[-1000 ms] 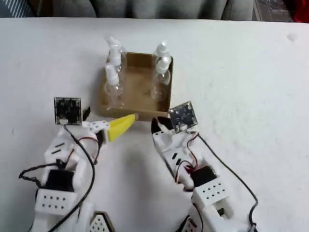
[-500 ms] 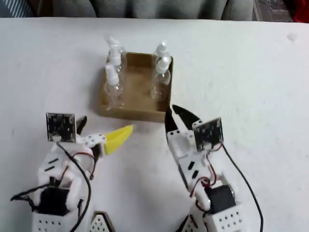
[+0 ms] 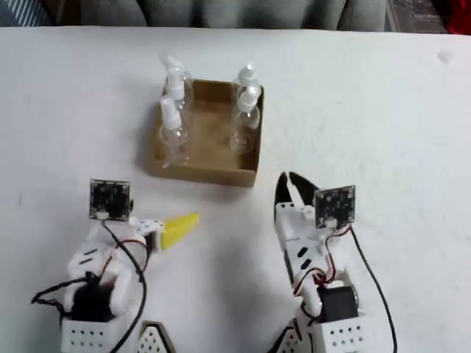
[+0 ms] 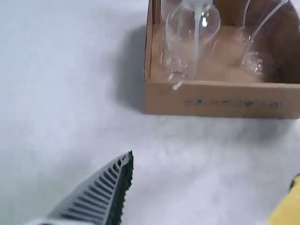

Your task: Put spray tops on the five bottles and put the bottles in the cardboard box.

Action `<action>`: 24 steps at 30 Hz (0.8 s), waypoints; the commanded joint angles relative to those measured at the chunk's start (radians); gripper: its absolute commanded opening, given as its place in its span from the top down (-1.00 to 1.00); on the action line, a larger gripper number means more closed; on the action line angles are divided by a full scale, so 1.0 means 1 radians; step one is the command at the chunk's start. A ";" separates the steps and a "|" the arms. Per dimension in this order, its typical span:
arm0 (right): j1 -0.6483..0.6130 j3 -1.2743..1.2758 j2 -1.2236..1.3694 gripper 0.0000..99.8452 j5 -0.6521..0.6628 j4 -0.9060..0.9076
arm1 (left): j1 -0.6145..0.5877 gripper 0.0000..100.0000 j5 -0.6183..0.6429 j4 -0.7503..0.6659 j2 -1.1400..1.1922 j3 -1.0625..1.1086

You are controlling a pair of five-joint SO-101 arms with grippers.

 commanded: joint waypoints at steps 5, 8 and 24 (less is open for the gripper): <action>0.033 0.038 -0.005 0.97 -0.026 0.151 | -0.002 0.10 -0.063 -0.060 -0.008 0.077; 0.028 0.038 -0.005 0.97 -0.026 0.254 | 0.002 0.10 -0.063 -0.021 -0.008 0.077; 0.028 0.038 -0.005 0.97 -0.026 0.553 | 0.004 0.68 -0.155 0.117 -0.008 0.077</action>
